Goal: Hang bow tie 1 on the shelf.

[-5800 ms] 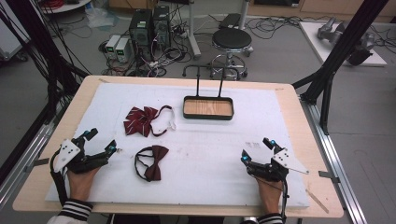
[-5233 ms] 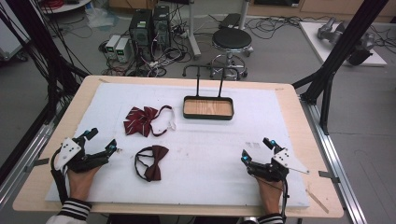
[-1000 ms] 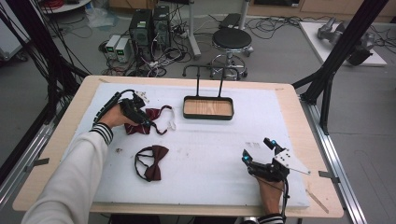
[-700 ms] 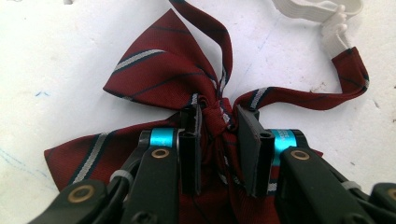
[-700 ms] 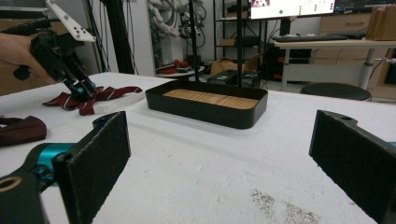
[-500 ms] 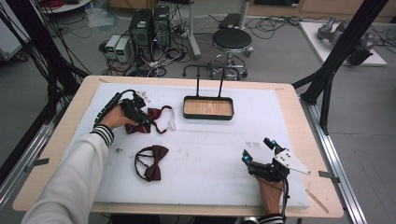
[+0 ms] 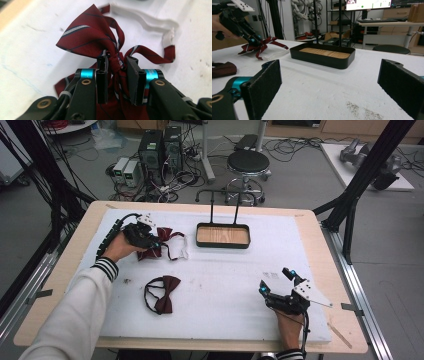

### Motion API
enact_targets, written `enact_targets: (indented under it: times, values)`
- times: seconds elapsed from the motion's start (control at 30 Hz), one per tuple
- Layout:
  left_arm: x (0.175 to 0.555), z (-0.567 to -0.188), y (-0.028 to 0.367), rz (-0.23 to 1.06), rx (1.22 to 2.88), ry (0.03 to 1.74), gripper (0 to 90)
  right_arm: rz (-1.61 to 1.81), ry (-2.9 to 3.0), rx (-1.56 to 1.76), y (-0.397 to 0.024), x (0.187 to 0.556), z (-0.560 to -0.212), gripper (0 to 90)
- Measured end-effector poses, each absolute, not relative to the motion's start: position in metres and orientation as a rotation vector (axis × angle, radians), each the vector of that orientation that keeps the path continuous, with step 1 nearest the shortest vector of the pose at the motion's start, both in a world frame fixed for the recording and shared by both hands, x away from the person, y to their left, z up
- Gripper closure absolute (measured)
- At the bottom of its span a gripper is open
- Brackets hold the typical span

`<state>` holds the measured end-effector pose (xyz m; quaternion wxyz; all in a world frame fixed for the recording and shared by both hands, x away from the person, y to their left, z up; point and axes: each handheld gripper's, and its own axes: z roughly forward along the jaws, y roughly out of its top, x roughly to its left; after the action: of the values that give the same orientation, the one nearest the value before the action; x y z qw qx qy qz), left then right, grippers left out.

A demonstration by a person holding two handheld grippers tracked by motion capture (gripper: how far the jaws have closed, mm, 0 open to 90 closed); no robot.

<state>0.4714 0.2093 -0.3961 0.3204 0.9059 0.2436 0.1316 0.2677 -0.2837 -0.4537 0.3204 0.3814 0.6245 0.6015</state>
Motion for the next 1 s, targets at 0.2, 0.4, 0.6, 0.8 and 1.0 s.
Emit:
enact_targets:
  times: [0.2, 0.4, 0.6, 0.8, 1.0]
  values:
    - [0.464, -0.39, 0.213, 0.41, 2.283, 0.643, 72.1, 1.581, 1.639, 1.001, -0.284, 0.268, -0.454, 4.4]
    - [0.46, -0.382, 0.216, 0.46, 2.206, 0.646, 72.1, 1.583, 1.639, 1.004, -0.284, 0.268, -0.454, 4.4]
    - [0.456, -0.37, 0.22, 0.478, 2.054, 0.629, 72.2, 1.583, 1.638, 1.004, -0.284, 0.268, -0.454, 4.4]
    - [0.454, -0.363, 0.219, 0.439, 1.919, 0.607, 72.1, 1.582, 1.639, 1.002, -0.284, 0.268, -0.454, 4.4]
    - [0.454, -0.358, 0.215, 0.439, 1.913, 0.593, 72.1, 1.583, 1.638, 1.005, -0.284, 0.268, -0.454, 4.4]
